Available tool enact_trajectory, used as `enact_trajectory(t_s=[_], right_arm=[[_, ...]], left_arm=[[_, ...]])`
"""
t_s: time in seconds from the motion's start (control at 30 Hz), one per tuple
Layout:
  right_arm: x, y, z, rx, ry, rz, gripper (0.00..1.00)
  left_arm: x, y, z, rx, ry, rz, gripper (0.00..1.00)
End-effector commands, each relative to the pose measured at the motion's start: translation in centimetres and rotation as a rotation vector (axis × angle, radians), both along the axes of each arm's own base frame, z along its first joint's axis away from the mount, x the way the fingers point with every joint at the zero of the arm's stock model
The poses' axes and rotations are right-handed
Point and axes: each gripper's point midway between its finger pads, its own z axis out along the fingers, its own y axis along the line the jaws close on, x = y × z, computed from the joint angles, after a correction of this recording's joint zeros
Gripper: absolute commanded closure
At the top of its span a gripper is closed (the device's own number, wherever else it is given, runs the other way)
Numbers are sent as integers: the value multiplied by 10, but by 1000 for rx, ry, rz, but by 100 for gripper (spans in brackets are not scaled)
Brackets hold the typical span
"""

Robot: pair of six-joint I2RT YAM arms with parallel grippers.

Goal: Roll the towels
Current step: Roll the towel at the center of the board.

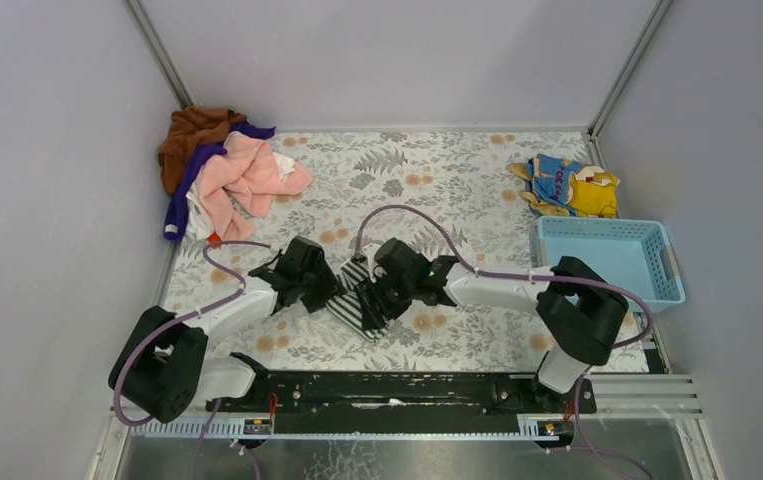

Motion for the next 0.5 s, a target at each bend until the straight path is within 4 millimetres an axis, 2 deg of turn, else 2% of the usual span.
enact_trajectory(t_s=[0.0, 0.17, 0.27, 0.43, 0.47], right_arm=[[18, -32, 18, -258, -339, -56, 33], [27, -33, 52, -352, -619, -99, 26], [13, -14, 65, -319, -723, -20, 24], [-13, 12, 50, -351, -807, 155, 23], [-13, 14, 43, -378, -828, 171, 23]], left_arm=[[-28, 28, -34, 140, 114, -19, 55], [-28, 27, -35, 142, 121, -25, 55], [-28, 27, -35, 141, 122, -29, 55], [-28, 26, -35, 140, 124, -31, 54], [-28, 26, -35, 140, 125, -30, 54]])
